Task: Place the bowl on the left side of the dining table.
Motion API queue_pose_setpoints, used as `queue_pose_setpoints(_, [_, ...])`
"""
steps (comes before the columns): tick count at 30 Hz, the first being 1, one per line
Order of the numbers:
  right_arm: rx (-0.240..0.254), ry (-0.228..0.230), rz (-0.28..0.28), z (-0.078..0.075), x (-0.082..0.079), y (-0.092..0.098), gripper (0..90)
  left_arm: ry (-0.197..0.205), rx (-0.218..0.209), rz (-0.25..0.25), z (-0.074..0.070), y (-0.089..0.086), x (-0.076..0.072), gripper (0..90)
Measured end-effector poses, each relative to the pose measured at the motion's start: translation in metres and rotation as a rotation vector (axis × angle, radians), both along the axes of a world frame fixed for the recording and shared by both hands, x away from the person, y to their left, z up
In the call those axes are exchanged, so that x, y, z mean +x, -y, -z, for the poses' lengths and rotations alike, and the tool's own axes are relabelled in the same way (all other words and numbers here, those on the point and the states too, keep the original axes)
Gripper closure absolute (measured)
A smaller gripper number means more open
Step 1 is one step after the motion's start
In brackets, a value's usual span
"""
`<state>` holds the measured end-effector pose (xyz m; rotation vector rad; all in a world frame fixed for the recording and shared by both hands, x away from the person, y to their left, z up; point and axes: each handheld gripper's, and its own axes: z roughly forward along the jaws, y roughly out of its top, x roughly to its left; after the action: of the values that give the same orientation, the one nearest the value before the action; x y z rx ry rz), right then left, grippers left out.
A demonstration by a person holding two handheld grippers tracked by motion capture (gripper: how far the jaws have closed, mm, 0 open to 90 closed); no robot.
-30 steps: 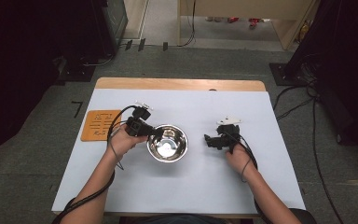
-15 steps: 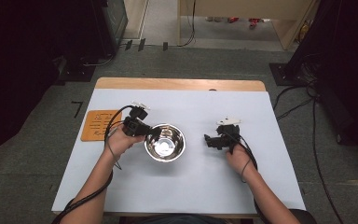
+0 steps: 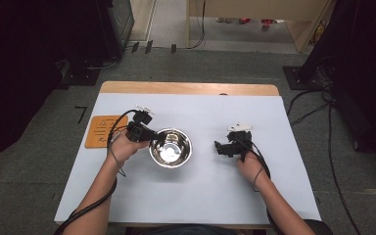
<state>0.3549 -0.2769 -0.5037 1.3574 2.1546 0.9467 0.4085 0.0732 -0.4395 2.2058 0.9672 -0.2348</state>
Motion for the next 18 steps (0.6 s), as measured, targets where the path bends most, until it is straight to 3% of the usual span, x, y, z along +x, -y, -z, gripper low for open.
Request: queue_pose_setpoints(18, [-0.002, 0.002, 0.0, 0.0, 0.0, 0.0, 9.7, -0.005, -0.005, -0.027, 0.001, -0.012, 0.005, 85.4])
